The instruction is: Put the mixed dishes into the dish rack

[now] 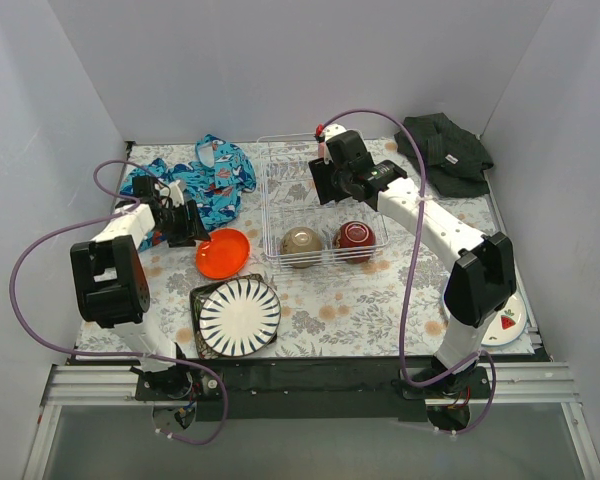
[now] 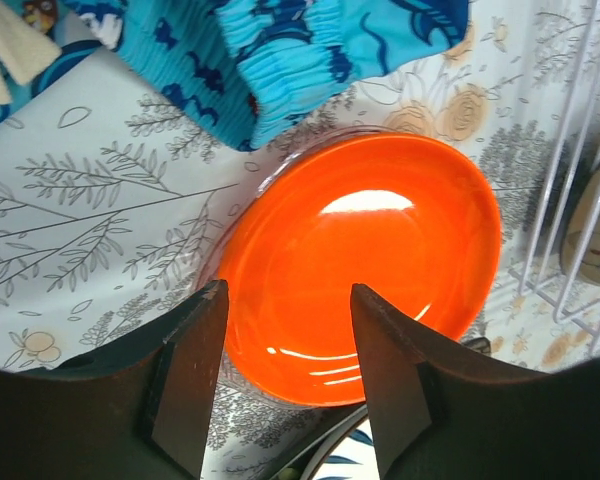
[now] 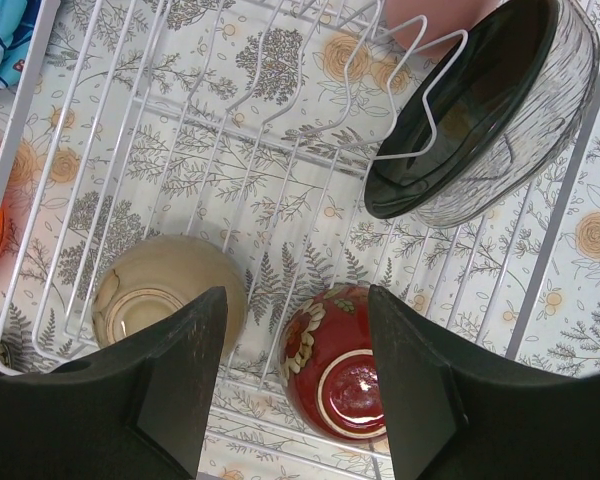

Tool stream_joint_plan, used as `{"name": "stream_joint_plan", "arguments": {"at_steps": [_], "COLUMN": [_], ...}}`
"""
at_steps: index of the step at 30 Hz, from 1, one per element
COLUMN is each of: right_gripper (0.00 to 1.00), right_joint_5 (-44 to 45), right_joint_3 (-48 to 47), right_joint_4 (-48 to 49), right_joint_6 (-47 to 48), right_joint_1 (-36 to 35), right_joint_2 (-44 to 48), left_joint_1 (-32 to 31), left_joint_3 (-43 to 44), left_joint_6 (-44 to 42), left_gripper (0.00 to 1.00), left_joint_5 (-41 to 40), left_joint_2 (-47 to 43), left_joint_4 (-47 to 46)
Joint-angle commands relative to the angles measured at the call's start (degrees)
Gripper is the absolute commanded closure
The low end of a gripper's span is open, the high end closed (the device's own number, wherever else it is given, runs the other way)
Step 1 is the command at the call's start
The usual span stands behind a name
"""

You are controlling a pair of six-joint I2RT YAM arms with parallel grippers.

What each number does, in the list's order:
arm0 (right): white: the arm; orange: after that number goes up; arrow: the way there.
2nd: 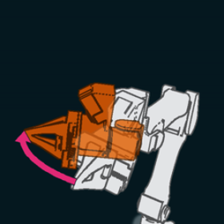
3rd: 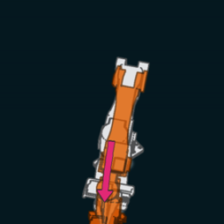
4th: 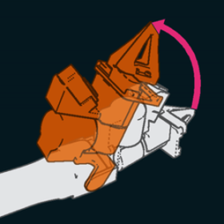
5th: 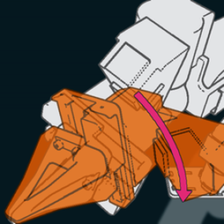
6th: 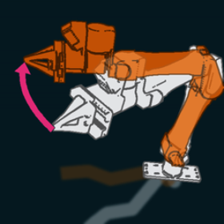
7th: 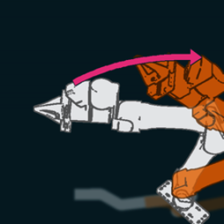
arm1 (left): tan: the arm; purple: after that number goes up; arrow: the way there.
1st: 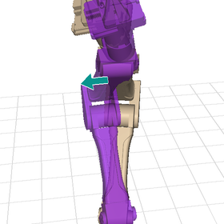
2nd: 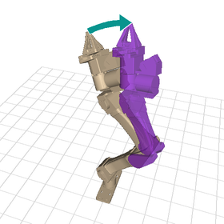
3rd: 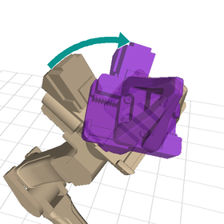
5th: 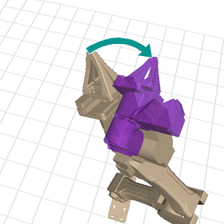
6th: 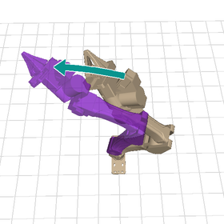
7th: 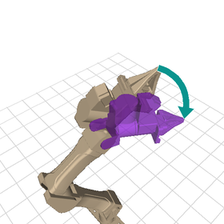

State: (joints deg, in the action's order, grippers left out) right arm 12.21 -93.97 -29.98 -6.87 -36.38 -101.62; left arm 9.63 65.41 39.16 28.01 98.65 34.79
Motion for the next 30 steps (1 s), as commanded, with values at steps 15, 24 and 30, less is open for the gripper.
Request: {"name": "stream_joint_plan", "arguments": {"at_steps": [15, 24, 30], "right_gripper": [0.33, 0.36, 0.39], "right_joint_5": [-0.60, -7.01, -17.30], "right_joint_3": [-2.44, -3.40, -6.92], "right_joint_4": [1.59, 2.73, 2.73], "right_joint_6": [0.81, 4.67, 8.28], "right_joint_1": [-0.01, -0.01, -0.01], "right_joint_2": [0.02, -0.94, -3.75], "left_joint_1": [-0.57, -0.66, -0.66], "left_joint_3": [-3.44, -2.48, -3.36], "left_joint_6": [-0.84, -2.15, -6.63], "left_gripper": [0.51, 0.97, 1.00], "left_joint_5": [-2.26, 1.87, 4.94], "left_joint_2": [3.04, 2.35, -3.98], "left_joint_4": [-3.14, -1.83, -0.69]}}
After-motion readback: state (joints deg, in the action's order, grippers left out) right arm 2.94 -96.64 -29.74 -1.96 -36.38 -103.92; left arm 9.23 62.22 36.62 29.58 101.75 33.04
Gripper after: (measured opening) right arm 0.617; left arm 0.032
